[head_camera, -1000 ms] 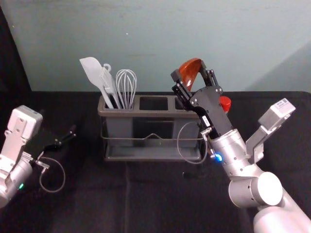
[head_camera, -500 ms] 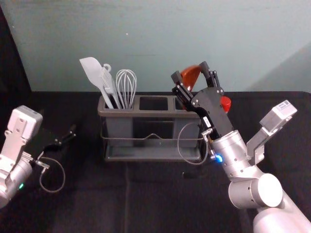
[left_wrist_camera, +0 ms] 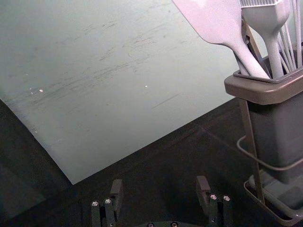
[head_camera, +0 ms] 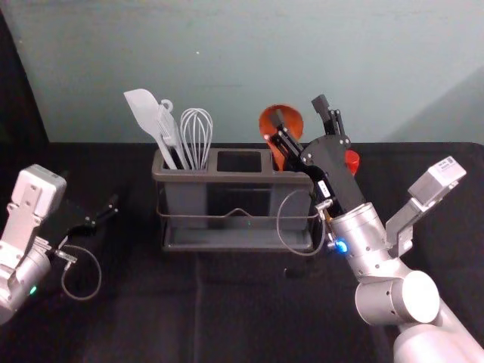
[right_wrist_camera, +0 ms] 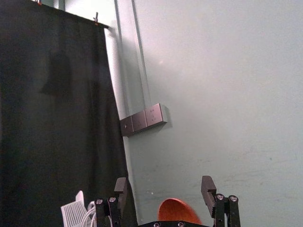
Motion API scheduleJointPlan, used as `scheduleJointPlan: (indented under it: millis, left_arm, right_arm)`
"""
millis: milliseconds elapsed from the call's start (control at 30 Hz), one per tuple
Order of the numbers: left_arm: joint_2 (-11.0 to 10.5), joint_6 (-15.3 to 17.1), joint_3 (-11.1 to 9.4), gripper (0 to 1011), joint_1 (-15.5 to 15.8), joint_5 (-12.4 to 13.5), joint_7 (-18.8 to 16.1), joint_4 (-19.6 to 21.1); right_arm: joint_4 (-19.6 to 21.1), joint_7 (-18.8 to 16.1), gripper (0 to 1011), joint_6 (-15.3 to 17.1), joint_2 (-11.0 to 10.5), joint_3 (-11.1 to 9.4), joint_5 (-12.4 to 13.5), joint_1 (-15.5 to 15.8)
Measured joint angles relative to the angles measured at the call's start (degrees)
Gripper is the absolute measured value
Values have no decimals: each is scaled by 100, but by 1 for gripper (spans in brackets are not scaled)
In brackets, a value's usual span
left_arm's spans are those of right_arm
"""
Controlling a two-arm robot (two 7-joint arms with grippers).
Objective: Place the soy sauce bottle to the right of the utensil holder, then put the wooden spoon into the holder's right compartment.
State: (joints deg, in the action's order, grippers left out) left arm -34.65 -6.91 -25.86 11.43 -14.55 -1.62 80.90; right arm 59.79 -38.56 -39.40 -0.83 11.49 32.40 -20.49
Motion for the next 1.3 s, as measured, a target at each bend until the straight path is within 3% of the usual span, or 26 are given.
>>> scheduleJointPlan:
  millis: [733,1067,1300]
  left_arm:
    - [0,0,0,1011,0,0,0,0]
    - [0,0,0,1011,0,0,0,0]
    - [0,0,0,1011,0,0,0,0]
  right_arm:
    - [250,-13,1002,26,-38,-41,48,46]
    - [1074,301,1003,201,-480,-436,31,267]
    - [1365,511,1002,320,-782,-789,13,424]
